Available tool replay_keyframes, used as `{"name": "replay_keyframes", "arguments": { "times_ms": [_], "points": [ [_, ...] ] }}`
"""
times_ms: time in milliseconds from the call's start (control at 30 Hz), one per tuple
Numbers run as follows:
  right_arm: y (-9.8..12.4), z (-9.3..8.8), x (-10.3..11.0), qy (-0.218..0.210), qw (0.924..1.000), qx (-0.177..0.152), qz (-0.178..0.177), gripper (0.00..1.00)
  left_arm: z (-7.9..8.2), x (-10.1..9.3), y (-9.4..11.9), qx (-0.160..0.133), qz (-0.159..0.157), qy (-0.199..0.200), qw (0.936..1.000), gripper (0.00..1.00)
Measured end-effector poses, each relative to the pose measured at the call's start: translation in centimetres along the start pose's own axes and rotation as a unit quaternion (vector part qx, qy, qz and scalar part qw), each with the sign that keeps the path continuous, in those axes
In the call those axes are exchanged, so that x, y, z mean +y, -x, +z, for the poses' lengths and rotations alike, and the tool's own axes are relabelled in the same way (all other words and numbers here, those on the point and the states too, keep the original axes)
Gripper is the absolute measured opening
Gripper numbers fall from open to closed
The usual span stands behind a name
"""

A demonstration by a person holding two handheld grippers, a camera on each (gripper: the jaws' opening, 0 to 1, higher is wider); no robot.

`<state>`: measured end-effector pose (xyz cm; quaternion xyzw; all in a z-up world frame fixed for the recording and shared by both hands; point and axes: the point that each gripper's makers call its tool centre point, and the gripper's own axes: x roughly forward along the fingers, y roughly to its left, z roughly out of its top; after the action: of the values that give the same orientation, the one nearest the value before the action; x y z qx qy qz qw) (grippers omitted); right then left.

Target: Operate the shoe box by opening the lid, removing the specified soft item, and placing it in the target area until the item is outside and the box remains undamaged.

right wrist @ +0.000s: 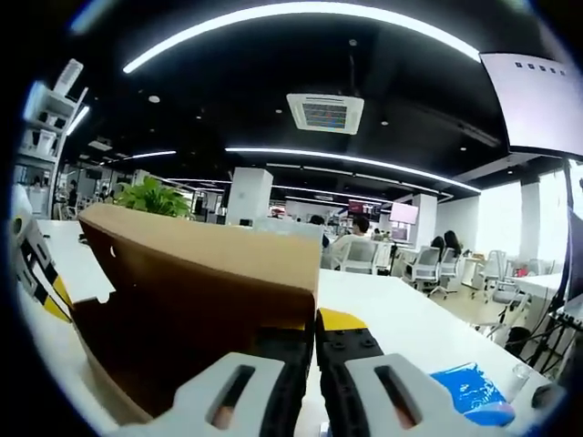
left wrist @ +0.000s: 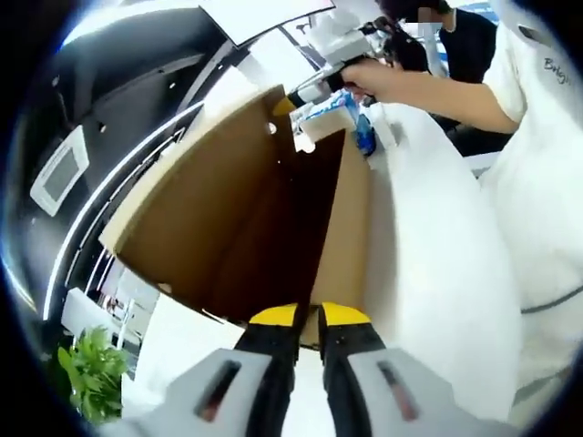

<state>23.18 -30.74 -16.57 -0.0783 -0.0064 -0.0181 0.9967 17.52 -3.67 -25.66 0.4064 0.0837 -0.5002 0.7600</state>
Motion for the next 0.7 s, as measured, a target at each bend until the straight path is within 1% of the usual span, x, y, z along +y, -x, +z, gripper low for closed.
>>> {"name": "replay_keyframes", "arguments": {
  "times_ms": [33, 67, 133, 167, 200, 233, 267, 300, 333, 367, 400, 433, 467, 500, 533, 567, 600, 633, 667, 700],
  "points": [
    [0.0, 0.0, 0.0, -0.001, 1.0, 0.0, 0.0, 0.0, 0.3, 0.3, 0.0, -0.013, 0.007, 0.008, 0.9998, 0.08],
    [0.0, 0.0, 0.0, -0.001, 1.0, 0.0, 0.0, 0.0, 0.3, 0.4, 0.2, -0.014, 0.009, 0.014, 0.9998, 0.08],
    [0.1, -0.1, 0.0, -0.004, 1.0, 0.001, -0.002, 0.0, 0.9, 0.8, 0.6, -0.028, 0.024, 0.06, 0.9975, 0.08],
    [0.1, -0.1, 0.0, -0.005, 1.0, 0.003, -0.004, 0.0, 1.8, 1.4, 1.0, -0.061, 0.039, 0.101, 0.9922, 0.08],
    [0.1, -0.3, -0.1, 0.001, 0.9999, 0.008, -0.012, 0.0, 2.8, 2.2, 1.5, -0.103, 0.055, 0.135, 0.9839, 0.08],
    [0.1, -0.4, 0.0, 0.003, 0.9999, 0.009, -0.015, 0.0, 2.9, 2.9, 1.9, -0.12, 0.074, 0.16, 0.9771, 0.08],
    [0.2, -0.4, 0.0, 0.001, 0.9999, 0.008, -0.013, 0.0, 2.4, 3.4, 2.4, -0.121, 0.086, 0.181, 0.9721, 0.09],
    [0.2, -0.4, 0.0, -0.002, 0.9999, 0.007, -0.013, 0.0, 2.0, 3.8, 2.6, -0.12, 0.099, 0.192, 0.9691, 0.09],
    [0.3, -0.4, -0.1, -0.003, 0.9999, 0.007, -0.013, 0.0, 1.6, 4.3, 2.9, -0.121, 0.113, 0.205, 0.9647, 0.1],
    [0.4, -0.4, -0.1, -0.007, 0.9999, 0.008, -0.011, 0.0, 1.8, 4.8, 3.2, -0.136, 0.128, 0.217, 0.9582, 0.12],
    [0.4, -0.4, -0.1, -0.007, 0.9999, 0.008, -0.011, 0.0, 1.5, 5.4, 3.4, -0.145, 0.139, 0.265, 0.9431, 0.13],
    [0.5, -0.5, 0.0, -0.006, 0.9999, 0.009, -0.011, 0.0, 1.4, 5.3, 3.3, -0.147, 0.134, 0.28, 0.9392, 0.13],
    [0.6, -0.5, 0.1, -0.004, 0.9999, 0.009, -0.011, 0.0, 1.0, 6.0, 3.3, -0.151, 0.152, 0.291, 0.9325, 0.18],
    [0.6, -0.5, 0.1, -0.002, 0.9999, 0.008, -0.012, 0.0, 0.6, 6.6, 3.3, -0.149, 0.173, 0.285, 0.931, 0.23],
    [0.6, -0.6, 0.1, -0.001, 0.9999, 0.008, -0.012, 0.0, 0.5, 6.8, 3.2, -0.148, 0.183, 0.268, 0.9344, 0.28],
    [0.6, -0.6, 0.1, -0.001, 0.9999, 0.008, -0.012, 0.0, 0.5, 7.0, 3.3, -0.15, 0.191, 0.263, 0.934, 0.29],
    [0.7, -0.6, 0.1, -0.004, 0.9999, 0.008, -0.01, 0.0, 0.5, 7.0, 3.4, -0.152, 0.192, 0.274, 0.93, 0.27],
    [0.7, -0.7, 0.1, -0.004, 0.9999, 0.009, -0.009, 0.0, 0.9, 7.1, 3.5, -0.166, 0.188, 0.286, 0.9249, 0.27],
    [0.7, -0.7, 0.1, -0.005, 0.9999, 0.008, -0.009, 0.0, 1.2, 7.6, 3.8, -0.176, 0.193, 0.301, 0.9172, 0.27],
    [0.8, -0.7, 0.1, -0.006, 0.9999, 0.008, -0.009, 0.0, 1.1, 8.0, 4.0, -0.177, 0.201, 0.302, 0.9148, 0.26]
  ]
}}
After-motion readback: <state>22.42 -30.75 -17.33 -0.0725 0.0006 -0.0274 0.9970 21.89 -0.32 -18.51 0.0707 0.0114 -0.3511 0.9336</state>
